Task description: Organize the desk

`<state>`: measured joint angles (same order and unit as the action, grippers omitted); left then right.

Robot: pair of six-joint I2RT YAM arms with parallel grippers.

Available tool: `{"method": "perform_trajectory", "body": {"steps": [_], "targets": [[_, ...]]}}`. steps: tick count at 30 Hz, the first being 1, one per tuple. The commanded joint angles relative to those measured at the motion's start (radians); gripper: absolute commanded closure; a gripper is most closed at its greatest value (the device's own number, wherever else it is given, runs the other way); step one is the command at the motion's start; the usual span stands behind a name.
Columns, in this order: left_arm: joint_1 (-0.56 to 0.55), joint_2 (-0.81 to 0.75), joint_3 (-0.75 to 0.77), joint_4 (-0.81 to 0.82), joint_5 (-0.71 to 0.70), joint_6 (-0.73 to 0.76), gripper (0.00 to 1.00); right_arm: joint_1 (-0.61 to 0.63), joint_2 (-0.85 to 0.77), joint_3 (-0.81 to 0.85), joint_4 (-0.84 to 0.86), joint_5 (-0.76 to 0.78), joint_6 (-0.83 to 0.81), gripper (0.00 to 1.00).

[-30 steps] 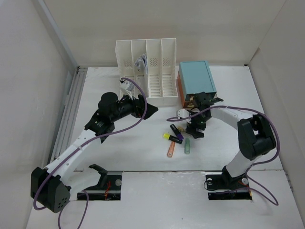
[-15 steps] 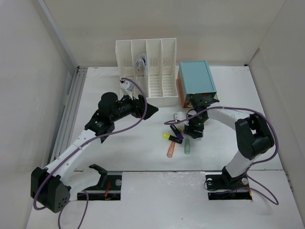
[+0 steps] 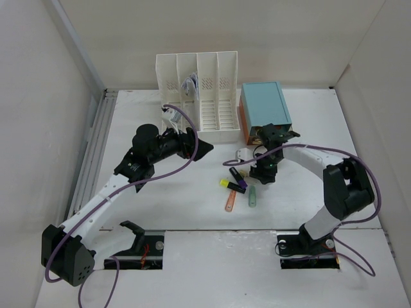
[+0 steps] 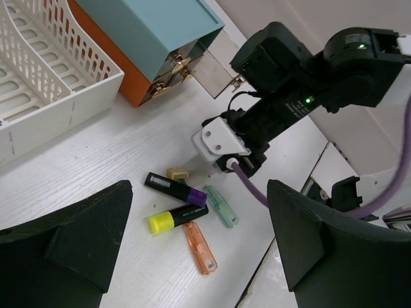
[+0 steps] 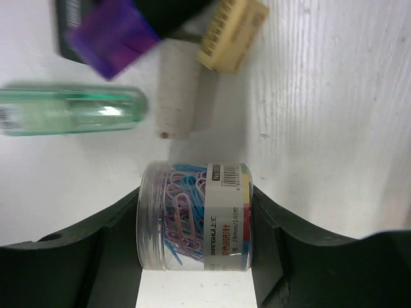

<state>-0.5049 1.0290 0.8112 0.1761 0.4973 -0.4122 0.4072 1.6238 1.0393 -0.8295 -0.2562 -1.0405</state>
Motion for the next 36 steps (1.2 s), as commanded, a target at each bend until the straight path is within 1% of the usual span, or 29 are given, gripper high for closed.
{"method": "perform_trajectory", "body": {"steps": [1,4,6,7,8,9,10,11,12,13,14,16,17,18,19,20,24,27,30,32,36], "targets": [[-0.007,-0.023,-0.003,0.043,0.023,0.009,0.16,0.028,-0.097,0.115,-0.077,-0.158,-0.003,0.91],[-0.007,-0.023,-0.003,0.043,0.023,0.009,0.16,0.019,-0.166,0.194,-0.1,-0.293,-0.003,0.94],[-0.007,-0.023,-0.003,0.043,0.023,0.009,0.16,-0.004,-0.206,0.263,-0.076,-0.372,0.062,1.0],[-0.007,-0.023,-0.003,0.043,0.032,0.009,0.16,-0.031,-0.217,0.28,-0.019,-0.385,0.097,1.0],[-0.007,-0.023,-0.003,0.043,0.032,0.009,0.16,-0.045,-0.231,0.289,0.024,-0.385,0.194,1.0],[-0.007,-0.023,-0.003,0.043,0.032,0.009,0.16,-0.057,-0.258,0.289,0.076,-0.385,0.253,1.0],[-0.007,-0.023,-0.003,0.043,0.032,0.009,0.16,-0.067,-0.274,0.277,0.137,-0.312,0.313,1.0],[-0.007,-0.023,-0.003,0.043,0.032,0.009,0.16,-0.067,-0.289,0.263,0.247,-0.26,0.36,1.0],[-0.007,-0.023,-0.003,0.043,0.032,0.009,0.16,-0.077,-0.303,0.222,0.303,-0.203,0.455,1.0],[-0.007,-0.023,-0.003,0.043,0.032,0.009,0.16,-0.077,-0.332,0.2,0.343,-0.099,0.489,1.0],[-0.007,-0.023,-0.003,0.043,0.032,0.009,0.16,-0.077,-0.343,0.177,0.422,-0.036,0.535,1.0],[-0.007,-0.023,-0.003,0.043,0.032,0.009,0.16,-0.087,-0.366,0.134,0.466,0.061,0.614,1.0],[-0.007,-0.023,-0.003,0.043,0.032,0.009,0.16,-0.087,-0.366,0.125,0.489,0.159,0.644,1.0],[-0.007,-0.023,-0.003,0.043,0.032,0.009,0.16,-0.087,-0.366,0.125,0.509,0.191,0.66,1.0],[-0.007,-0.023,-0.003,0.043,0.032,0.009,0.16,-0.087,-0.366,0.114,0.524,0.243,0.716,1.0],[-0.007,-0.023,-0.003,0.043,0.032,0.009,0.16,-0.096,-0.366,0.114,0.524,0.315,0.738,1.0],[-0.007,-0.014,-0.003,0.043,0.032,0.009,0.16,-0.105,-0.348,0.114,0.537,0.47,0.849,1.0],[-0.007,-0.014,-0.003,0.043,0.032,0.009,0.16,-0.117,-0.319,0.114,0.55,0.531,0.907,1.0],[-0.007,-0.014,-0.003,0.043,0.032,0.009,0.16,-0.143,-0.273,0.139,0.506,0.522,0.942,1.0],[-0.007,-0.014,-0.003,0.043,0.032,0.009,0.16,-0.156,-0.248,0.154,0.465,0.477,0.955,1.0],[-0.007,-0.014,-0.003,0.043,0.032,0.009,0.16,-0.165,-0.226,0.165,0.454,0.477,0.965,1.0]]}}
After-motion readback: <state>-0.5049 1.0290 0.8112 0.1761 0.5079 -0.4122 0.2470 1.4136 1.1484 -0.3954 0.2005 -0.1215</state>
